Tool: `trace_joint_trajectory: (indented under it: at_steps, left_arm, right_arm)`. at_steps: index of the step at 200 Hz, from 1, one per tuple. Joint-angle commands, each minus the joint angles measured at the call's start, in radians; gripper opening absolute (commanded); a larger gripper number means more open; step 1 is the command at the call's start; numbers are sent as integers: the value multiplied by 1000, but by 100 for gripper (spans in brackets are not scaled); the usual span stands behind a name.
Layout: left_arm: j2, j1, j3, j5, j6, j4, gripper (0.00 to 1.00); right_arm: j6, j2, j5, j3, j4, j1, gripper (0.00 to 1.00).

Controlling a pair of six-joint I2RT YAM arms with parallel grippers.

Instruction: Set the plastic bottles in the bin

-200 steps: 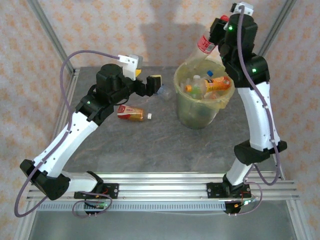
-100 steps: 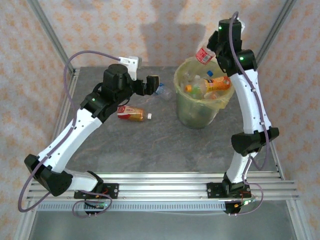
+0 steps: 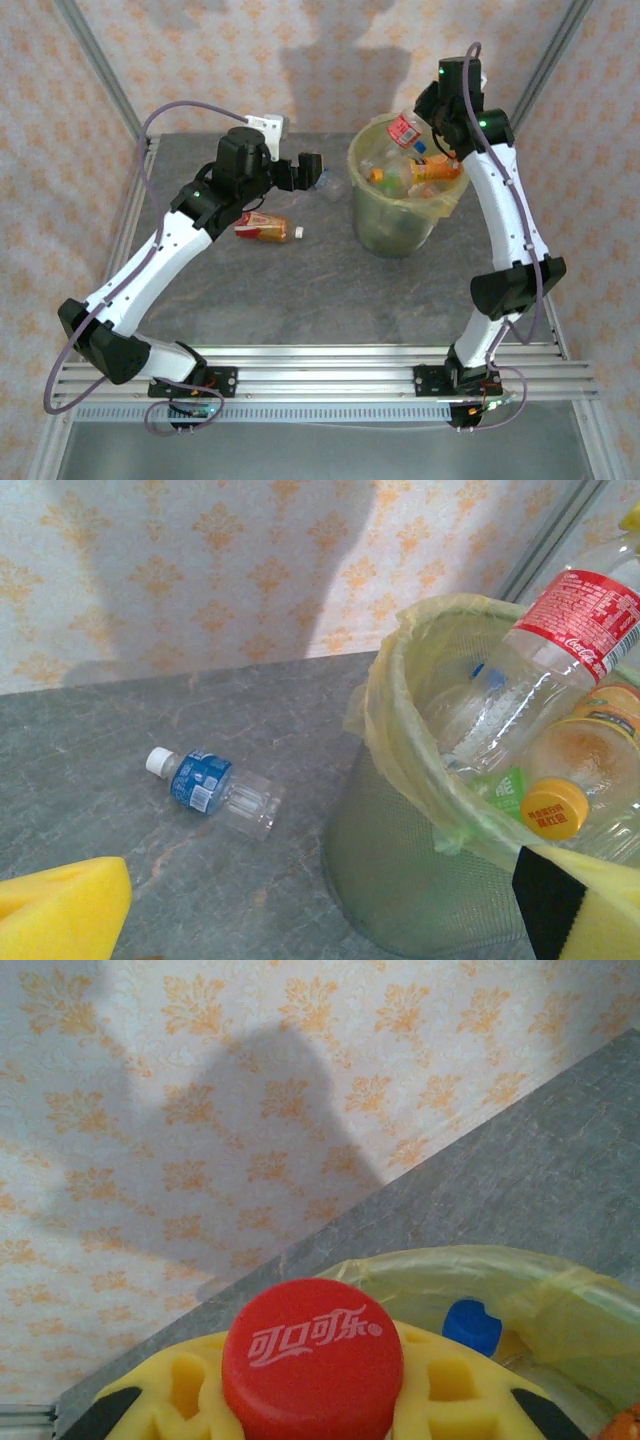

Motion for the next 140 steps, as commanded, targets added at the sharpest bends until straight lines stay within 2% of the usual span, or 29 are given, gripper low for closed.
trace_joint_trajectory:
  at_steps: [1, 14, 64, 82, 108, 140]
  left_arm:
    - [7, -4, 35, -8, -11, -5, 100]
    - [12, -5, 38, -7, -11, -6, 100]
    - [31, -5, 47, -2, -19, -8, 100]
    - [38, -4, 52, 9, -21, -8, 100]
    - [40, -4, 55, 9, -22, -9, 100]
    - [36, -4, 52, 12, -21, -6, 100]
  right_arm:
    - [1, -29, 20, -36, -11, -6, 0]
    - [-15, -38, 15, -66, 9, -6, 1]
    - [-41, 2, 55, -57, -64, -4, 14]
    - [-43, 21, 100, -55, -91, -5, 32]
    - [-47, 28, 158, -54, -105, -5, 50]
    - [-69, 15, 222, -50, -107, -5, 64]
